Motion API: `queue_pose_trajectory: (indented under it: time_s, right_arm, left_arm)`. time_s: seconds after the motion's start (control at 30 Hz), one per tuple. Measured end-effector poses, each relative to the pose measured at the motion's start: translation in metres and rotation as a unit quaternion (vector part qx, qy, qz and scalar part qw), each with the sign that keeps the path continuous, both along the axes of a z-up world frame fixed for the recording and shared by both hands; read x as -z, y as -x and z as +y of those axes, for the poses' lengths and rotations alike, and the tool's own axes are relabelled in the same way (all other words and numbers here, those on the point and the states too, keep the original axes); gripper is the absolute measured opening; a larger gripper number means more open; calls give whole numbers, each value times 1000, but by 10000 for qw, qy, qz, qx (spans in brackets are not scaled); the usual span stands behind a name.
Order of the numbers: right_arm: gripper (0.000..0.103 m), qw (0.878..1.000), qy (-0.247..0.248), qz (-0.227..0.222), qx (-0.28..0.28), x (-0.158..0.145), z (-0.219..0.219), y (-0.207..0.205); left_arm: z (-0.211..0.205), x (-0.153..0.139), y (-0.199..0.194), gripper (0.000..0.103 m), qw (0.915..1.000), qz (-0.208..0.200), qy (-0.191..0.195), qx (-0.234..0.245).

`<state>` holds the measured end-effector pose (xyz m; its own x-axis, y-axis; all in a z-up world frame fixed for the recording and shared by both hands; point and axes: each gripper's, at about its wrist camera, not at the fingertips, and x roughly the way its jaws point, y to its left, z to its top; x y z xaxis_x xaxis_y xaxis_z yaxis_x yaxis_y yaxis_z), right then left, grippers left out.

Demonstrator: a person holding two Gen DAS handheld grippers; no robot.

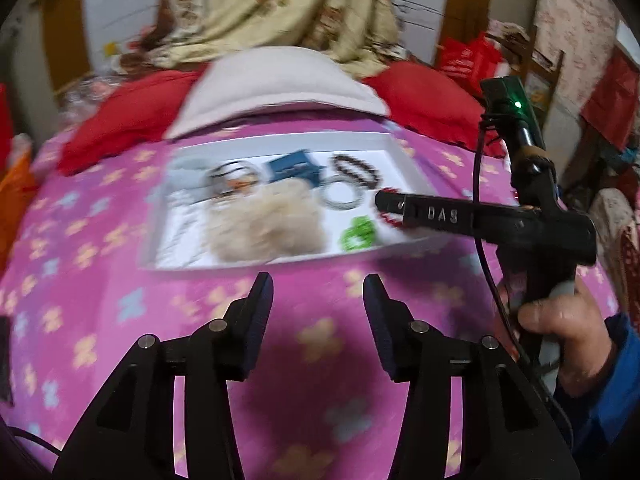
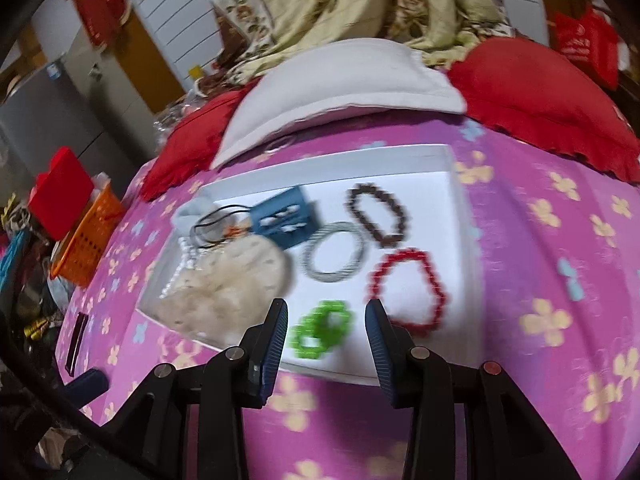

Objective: Organize jewelry

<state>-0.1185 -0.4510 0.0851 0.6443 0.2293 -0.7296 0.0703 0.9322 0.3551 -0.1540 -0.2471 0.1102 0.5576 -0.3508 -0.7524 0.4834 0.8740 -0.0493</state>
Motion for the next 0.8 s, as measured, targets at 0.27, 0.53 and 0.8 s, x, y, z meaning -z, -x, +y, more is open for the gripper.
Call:
queue_pose_trajectory:
  time_s: [0.27, 0.53, 0.8]
  right_arm:
    - [40, 9979, 520, 310, -240, 20, 66, -24]
    - [45, 9958, 856, 313, -82, 34, 68, -18]
    - [47, 9962, 836, 89, -243, 35, 60, -3]
  left_arm:
    - [77, -7, 5, 47, 9934, -216, 137, -1118]
    - [117, -6, 16, 47, 9889, -291, 393, -1404]
    - [133, -8, 20, 47, 9865, -301, 583, -1501]
